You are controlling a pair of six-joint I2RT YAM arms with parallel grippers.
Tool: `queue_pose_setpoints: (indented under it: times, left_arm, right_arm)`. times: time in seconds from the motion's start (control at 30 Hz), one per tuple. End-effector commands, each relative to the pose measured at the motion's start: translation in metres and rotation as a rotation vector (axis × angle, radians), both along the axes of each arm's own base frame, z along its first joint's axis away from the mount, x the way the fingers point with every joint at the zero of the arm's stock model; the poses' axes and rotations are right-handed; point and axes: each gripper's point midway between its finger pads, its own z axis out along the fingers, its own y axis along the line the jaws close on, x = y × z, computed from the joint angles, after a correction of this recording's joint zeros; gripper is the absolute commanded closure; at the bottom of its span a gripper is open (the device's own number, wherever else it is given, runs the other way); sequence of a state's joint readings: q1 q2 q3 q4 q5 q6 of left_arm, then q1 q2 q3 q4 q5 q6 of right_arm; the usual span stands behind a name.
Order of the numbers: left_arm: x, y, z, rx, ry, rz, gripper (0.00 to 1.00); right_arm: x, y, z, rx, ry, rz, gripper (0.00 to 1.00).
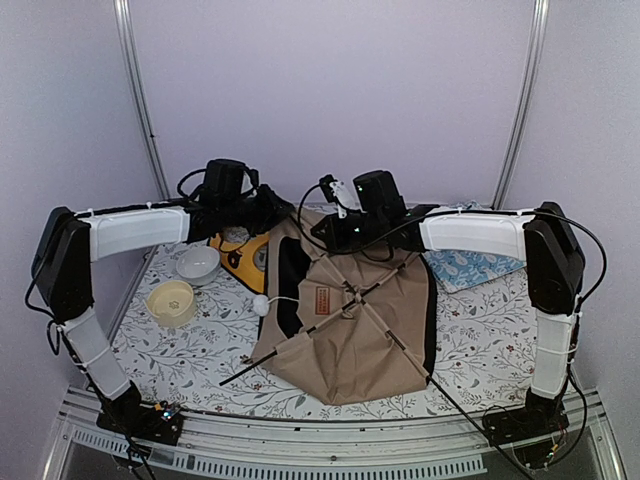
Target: Set up the pet tent
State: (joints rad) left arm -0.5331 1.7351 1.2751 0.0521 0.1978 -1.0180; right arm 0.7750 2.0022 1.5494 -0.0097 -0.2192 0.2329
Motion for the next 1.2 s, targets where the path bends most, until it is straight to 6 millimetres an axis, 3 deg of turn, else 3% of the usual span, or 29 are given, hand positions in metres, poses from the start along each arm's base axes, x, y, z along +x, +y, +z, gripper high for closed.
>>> queue_pose_setpoints:
  times: [0.0,0.23,0.97,1.03,1.1,1.17]
  left_arm:
    - [0.003,-0.001,-0.015,0.038,0.053,0.061,0.87]
    - [-0.004,0.004,-0.023,0.057,0.072,0.102,0.87]
    - [0.002,-0.02,-0.041,-0.01,0.085,0.037,0.82]
    - [0.003,-0.02,-0.044,-0.016,0.091,0.037,0.87]
    - [0.006,-0.016,-0.046,-0.012,0.093,0.053,0.98]
    - [0.014,-0.003,-0.046,-0.007,0.087,0.08,1.0]
  right_arm:
    - [0.002,0.003,0.01,0.013,-0.014,0.0,1.0]
    - [0.001,0.003,0.012,0.015,-0.015,0.004,1.0]
    - [-0.001,0.004,0.013,0.02,-0.012,0.012,1.0]
    - [-0.001,0.005,0.013,0.02,-0.012,0.017,1.0]
    - [0.0,0.004,0.013,0.02,-0.012,0.015,1.0]
    - [0.0,0.005,0.013,0.02,-0.013,0.015,1.0]
